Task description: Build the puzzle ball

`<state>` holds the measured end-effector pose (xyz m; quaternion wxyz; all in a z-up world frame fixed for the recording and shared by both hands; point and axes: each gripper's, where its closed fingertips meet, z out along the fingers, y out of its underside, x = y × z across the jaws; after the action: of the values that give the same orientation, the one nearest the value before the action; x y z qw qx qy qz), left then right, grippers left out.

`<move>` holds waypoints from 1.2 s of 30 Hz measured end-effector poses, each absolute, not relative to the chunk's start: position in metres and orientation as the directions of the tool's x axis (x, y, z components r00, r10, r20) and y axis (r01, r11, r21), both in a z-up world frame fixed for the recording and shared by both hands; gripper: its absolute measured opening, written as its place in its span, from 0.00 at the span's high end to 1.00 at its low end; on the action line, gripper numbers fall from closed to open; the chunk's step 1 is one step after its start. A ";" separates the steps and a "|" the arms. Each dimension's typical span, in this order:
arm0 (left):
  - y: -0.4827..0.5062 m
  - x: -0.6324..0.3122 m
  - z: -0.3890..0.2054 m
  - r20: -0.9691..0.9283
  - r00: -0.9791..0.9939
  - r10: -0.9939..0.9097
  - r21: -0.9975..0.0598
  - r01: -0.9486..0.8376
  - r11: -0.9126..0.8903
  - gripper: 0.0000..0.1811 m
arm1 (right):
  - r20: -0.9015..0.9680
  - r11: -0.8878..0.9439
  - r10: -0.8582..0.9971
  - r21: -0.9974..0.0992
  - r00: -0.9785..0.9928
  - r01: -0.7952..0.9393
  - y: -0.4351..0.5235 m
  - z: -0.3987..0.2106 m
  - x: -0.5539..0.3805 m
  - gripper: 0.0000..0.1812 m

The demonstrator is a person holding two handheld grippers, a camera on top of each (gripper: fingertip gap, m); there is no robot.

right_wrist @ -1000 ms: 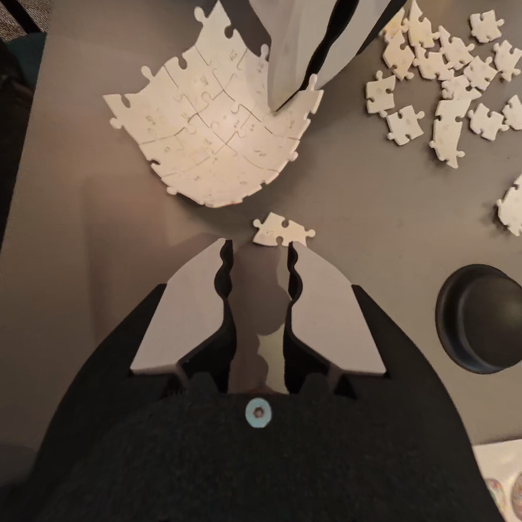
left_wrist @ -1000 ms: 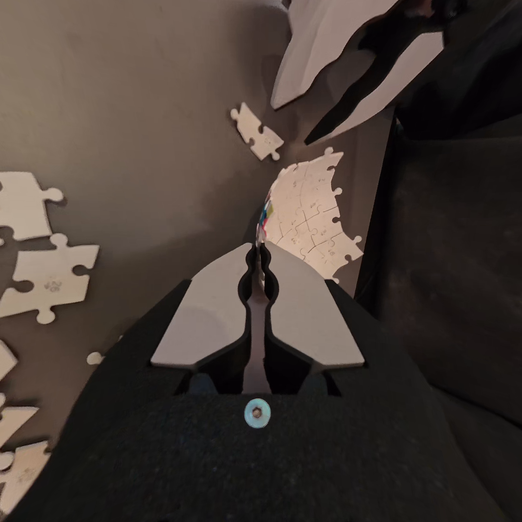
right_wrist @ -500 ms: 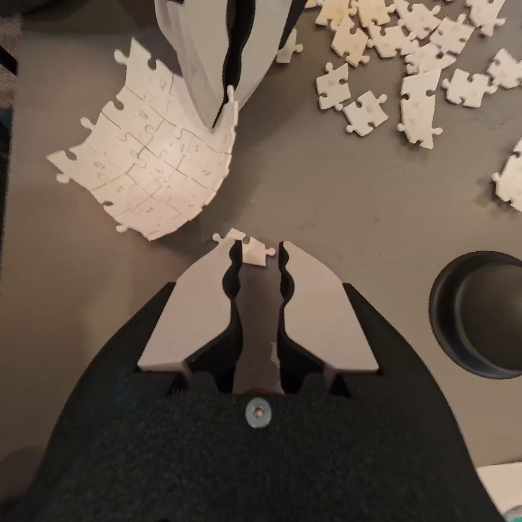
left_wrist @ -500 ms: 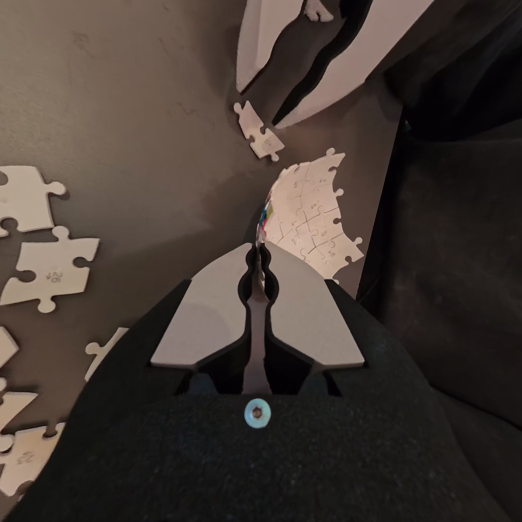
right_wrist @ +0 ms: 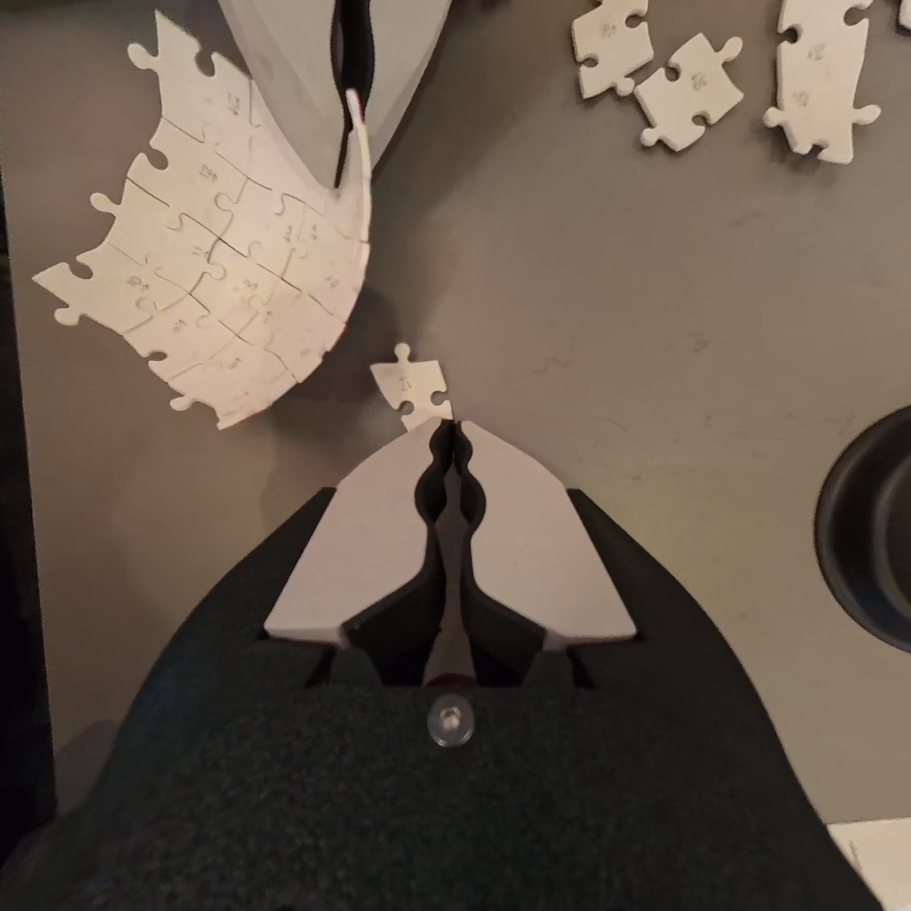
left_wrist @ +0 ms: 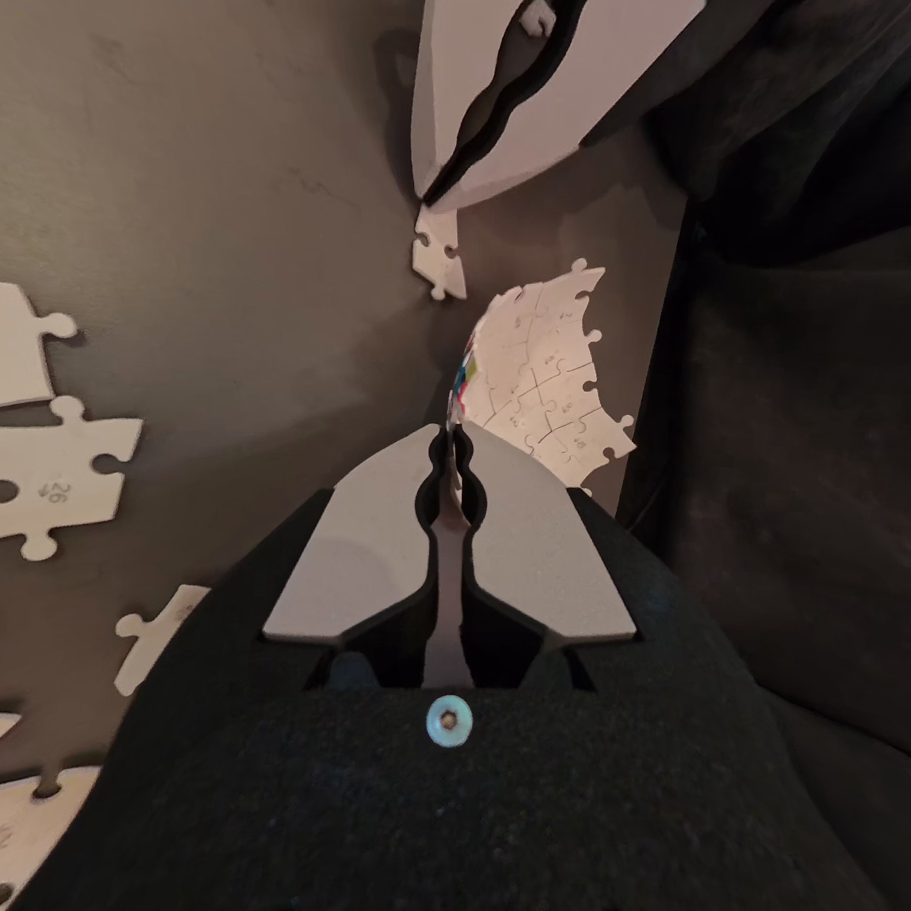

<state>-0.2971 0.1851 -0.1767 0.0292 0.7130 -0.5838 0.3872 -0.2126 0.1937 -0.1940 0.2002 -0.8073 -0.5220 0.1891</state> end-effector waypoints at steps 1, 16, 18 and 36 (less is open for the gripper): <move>0.184 -0.297 -0.177 0.591 0.017 -0.806 -0.407 -0.857 -0.316 0.99 | -0.086 -0.367 0.920 -0.526 0.381 0.767 0.194 -0.191 -0.212 1.00; 0.177 -0.303 -0.178 0.627 0.032 -0.779 -0.361 -0.873 -0.327 0.99 | -0.057 -0.314 0.938 -0.563 0.343 0.765 0.186 -0.155 -0.222 0.92; 0.174 -0.307 -0.178 0.625 0.025 -0.780 -0.359 -0.878 -0.316 0.99 | -0.140 -0.391 0.913 -0.571 0.384 0.721 0.187 -0.165 -0.214 0.88; 0.175 -0.306 -0.179 0.631 0.032 -0.775 -0.355 -0.877 -0.325 0.99 | -0.316 -0.522 0.853 -0.507 0.416 0.686 0.184 -0.192 -0.218 0.98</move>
<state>-0.3055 0.1747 -0.1788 0.0654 0.7153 -0.5772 0.3884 -0.2183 0.1838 -0.1920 0.1512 -0.8276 -0.4650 0.2756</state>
